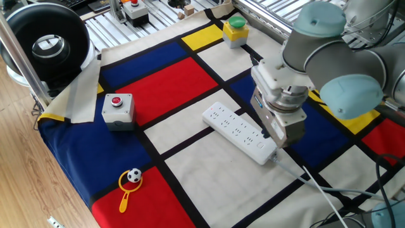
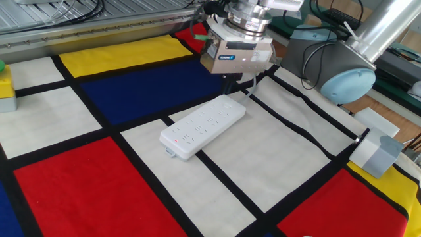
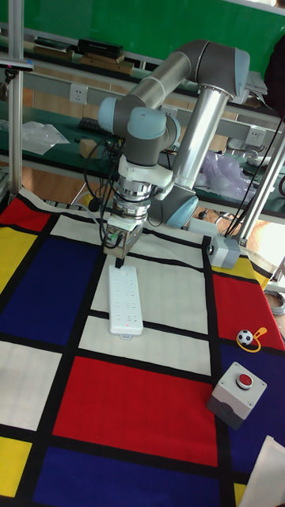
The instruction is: Turn off the power strip by pressing the button
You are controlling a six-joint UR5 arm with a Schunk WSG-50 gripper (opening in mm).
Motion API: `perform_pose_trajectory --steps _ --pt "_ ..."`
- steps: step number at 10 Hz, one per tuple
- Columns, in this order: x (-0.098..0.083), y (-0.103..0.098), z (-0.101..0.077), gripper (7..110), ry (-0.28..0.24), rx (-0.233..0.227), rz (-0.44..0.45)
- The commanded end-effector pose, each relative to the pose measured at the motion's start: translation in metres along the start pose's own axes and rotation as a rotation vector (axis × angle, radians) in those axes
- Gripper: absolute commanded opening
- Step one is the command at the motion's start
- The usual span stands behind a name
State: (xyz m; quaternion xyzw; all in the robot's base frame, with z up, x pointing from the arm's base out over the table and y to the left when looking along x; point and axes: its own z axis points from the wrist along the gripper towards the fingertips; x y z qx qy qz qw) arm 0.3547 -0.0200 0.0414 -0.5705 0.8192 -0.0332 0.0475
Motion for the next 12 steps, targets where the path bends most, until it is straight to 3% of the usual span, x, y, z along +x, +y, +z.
perform_pose_trajectory --steps 1,4,5,8,12 --pt "-0.014 -0.015 -0.002 7 -0.062 0.057 0.092" --pt "-0.021 -0.018 -0.003 7 -0.089 0.069 0.048" --pt "-0.012 -0.002 0.0 7 -0.048 0.021 0.015" --pt "-0.011 0.033 -0.003 7 -0.047 -0.101 -0.085" --pt "-0.001 0.023 0.002 7 -0.012 -0.08 -0.099"
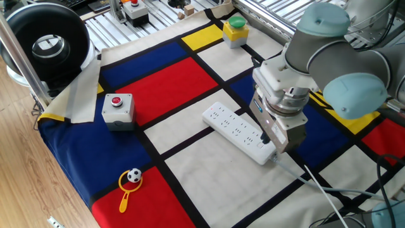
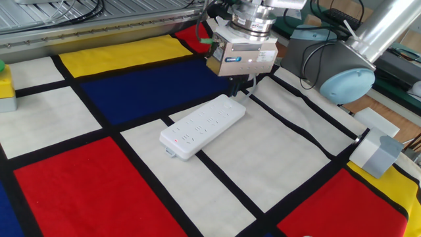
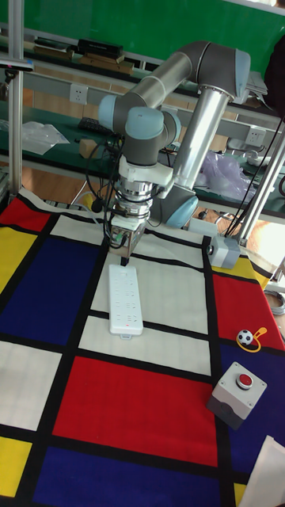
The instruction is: Turn off the power strip by pressing the button
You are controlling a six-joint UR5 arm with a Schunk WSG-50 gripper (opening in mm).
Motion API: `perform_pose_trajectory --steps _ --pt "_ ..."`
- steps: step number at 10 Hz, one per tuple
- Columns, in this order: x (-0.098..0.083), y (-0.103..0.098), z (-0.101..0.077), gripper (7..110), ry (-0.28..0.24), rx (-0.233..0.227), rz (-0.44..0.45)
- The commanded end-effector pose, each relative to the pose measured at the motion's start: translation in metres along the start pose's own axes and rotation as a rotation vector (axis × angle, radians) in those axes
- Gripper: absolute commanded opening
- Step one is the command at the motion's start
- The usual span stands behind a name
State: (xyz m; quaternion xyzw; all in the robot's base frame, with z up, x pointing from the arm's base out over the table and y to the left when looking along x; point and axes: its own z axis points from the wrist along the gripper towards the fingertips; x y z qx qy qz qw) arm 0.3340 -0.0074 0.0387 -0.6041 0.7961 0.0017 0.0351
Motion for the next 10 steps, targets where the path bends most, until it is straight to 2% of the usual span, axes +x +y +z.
perform_pose_trajectory --steps 1,2,3,10 --pt "-0.002 0.009 0.004 7 -0.008 -0.057 -0.04" --pt "-0.006 0.017 0.004 7 -0.026 -0.088 -0.05" --pt "-0.006 0.019 0.004 7 -0.028 -0.098 -0.051" --pt "-0.01 0.0 0.015 7 -0.045 -0.091 -0.056"
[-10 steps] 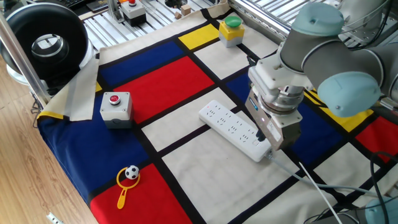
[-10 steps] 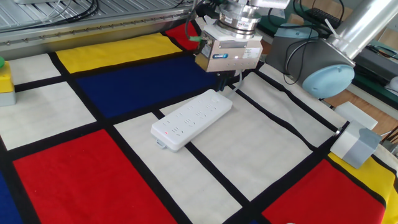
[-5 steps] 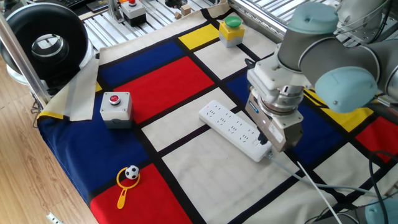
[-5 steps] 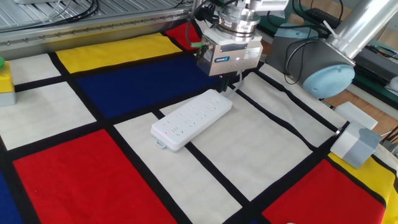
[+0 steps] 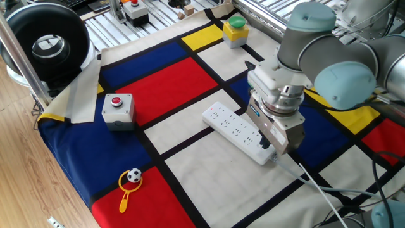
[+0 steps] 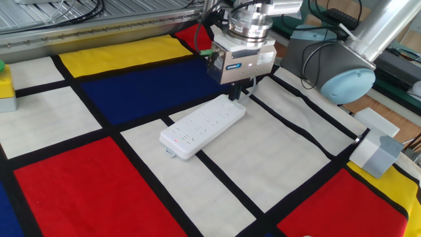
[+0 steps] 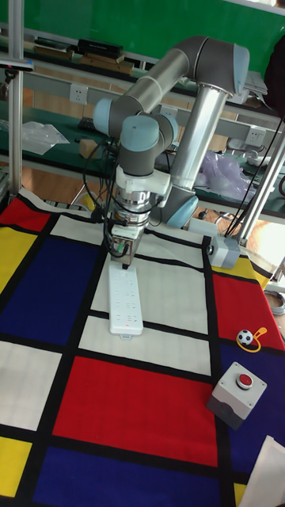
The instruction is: Turn off the power strip by pressing the button
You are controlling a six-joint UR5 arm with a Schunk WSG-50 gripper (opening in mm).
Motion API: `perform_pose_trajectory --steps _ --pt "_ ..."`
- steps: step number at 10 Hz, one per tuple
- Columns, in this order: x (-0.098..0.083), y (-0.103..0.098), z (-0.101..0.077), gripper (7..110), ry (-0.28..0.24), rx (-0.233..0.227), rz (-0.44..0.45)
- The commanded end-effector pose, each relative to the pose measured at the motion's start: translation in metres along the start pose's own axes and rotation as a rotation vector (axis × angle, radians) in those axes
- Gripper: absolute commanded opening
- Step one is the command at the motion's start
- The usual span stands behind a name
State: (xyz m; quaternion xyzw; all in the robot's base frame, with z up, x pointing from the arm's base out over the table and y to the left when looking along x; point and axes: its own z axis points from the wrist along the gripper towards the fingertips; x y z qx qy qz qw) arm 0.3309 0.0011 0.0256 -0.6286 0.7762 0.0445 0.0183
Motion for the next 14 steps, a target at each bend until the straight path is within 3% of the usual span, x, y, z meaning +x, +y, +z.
perform_pose_trajectory --steps 1,6,11,12,14 --pt "-0.003 -0.005 0.0 7 -0.026 -0.011 -0.007" --pt "-0.006 0.011 0.004 7 -0.066 -0.087 -0.023" --pt "0.001 -0.004 0.001 7 -0.05 -0.062 -0.047" --pt "-0.001 -0.01 -0.002 7 -0.056 -0.031 -0.011" --pt "0.006 -0.012 -0.013 7 0.0 -0.007 0.048"
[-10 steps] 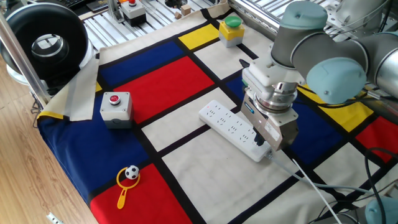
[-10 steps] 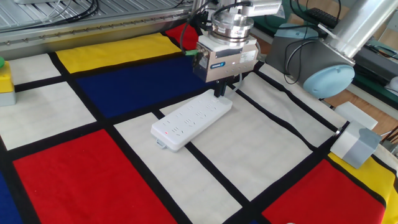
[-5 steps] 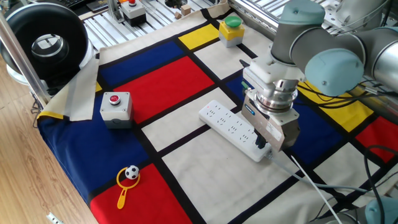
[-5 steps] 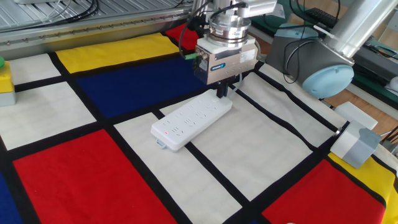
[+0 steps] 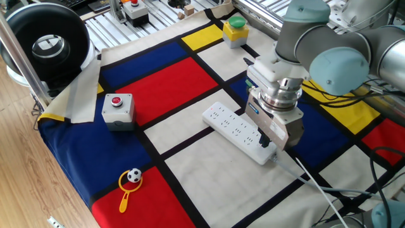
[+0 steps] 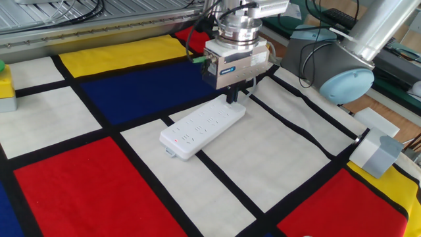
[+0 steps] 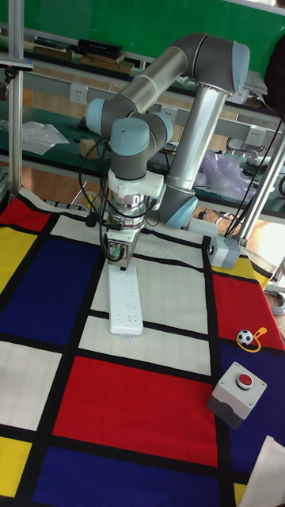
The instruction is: Turn off the power strip by pressing the button
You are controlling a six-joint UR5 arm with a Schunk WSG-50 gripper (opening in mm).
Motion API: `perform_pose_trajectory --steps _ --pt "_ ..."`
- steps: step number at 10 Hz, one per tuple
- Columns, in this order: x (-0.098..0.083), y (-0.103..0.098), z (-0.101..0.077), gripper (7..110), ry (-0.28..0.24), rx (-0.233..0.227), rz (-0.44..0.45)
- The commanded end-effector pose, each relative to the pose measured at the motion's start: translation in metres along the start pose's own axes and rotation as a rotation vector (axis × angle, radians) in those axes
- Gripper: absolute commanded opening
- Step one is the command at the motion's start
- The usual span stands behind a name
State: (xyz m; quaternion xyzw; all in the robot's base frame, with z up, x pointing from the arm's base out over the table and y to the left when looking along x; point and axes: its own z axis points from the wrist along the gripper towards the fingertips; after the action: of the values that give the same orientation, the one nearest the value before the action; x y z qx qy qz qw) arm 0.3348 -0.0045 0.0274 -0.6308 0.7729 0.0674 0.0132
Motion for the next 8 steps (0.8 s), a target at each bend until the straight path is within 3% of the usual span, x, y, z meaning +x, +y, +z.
perform_pose_trajectory --steps 1,4,5,7,8 --pt "0.0 -0.012 -0.019 7 0.027 0.065 0.094" --pt "-0.012 -0.037 -0.032 7 -0.052 0.193 0.304" --pt "-0.019 -0.049 -0.037 7 -0.108 0.223 0.391" --pt "-0.003 -0.072 -0.05 7 -0.11 0.299 0.527" --pt "0.001 -0.06 -0.053 7 -0.11 0.263 0.712"
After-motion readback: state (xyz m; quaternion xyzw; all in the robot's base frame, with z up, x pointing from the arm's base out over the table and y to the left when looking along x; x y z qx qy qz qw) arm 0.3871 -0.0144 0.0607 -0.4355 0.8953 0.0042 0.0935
